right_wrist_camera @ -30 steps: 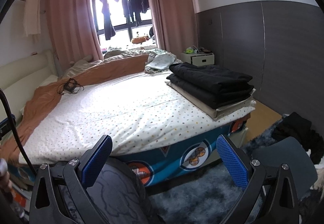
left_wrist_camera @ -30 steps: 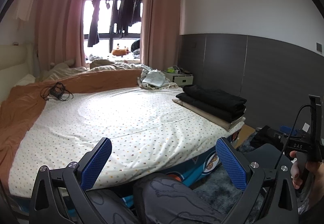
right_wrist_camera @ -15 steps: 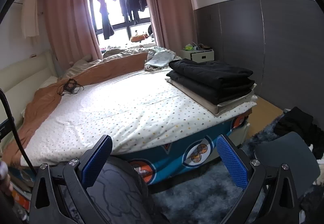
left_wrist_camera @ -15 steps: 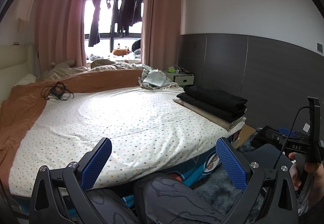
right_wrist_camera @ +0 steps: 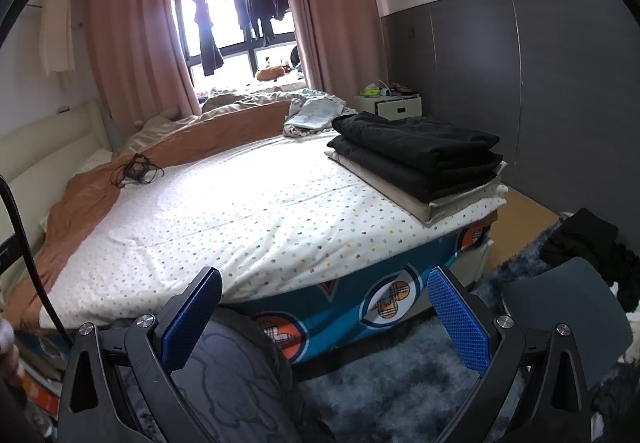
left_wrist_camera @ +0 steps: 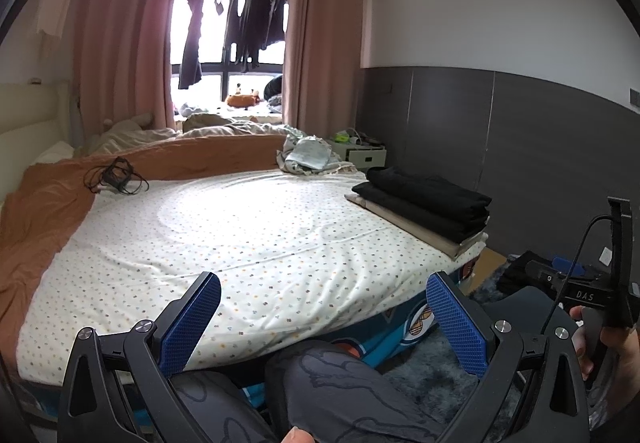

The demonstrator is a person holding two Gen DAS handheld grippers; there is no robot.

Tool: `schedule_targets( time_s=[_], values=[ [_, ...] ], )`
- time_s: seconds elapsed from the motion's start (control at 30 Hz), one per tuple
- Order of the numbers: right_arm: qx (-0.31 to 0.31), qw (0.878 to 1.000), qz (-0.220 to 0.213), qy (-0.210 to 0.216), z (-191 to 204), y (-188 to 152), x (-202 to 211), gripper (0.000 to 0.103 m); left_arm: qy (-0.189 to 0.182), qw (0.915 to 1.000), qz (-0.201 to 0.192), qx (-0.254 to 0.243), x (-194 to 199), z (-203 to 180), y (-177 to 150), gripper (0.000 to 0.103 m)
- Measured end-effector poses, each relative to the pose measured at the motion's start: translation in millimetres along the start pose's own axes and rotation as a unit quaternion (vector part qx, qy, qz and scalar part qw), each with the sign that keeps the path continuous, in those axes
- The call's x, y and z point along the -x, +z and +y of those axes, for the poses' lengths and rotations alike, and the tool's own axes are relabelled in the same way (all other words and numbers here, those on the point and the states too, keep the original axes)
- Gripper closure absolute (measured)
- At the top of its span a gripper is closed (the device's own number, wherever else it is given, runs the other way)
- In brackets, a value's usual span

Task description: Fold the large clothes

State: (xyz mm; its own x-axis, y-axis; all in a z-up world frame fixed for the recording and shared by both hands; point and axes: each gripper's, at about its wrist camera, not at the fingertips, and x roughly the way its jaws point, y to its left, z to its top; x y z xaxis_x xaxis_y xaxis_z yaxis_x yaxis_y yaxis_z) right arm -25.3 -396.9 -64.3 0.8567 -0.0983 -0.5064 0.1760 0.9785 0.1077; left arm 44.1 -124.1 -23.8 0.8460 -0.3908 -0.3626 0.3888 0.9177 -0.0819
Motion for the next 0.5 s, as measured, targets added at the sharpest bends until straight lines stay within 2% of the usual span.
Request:
schedule_targets(
  time_s=[0.5],
  values=[
    [0.001,1.0,0.003,-0.002,2.1,-1.1,-1.2,0.0,0.003,1.0,-0.003,-0.002,0.8,2.0,0.7,0.0]
  ],
)
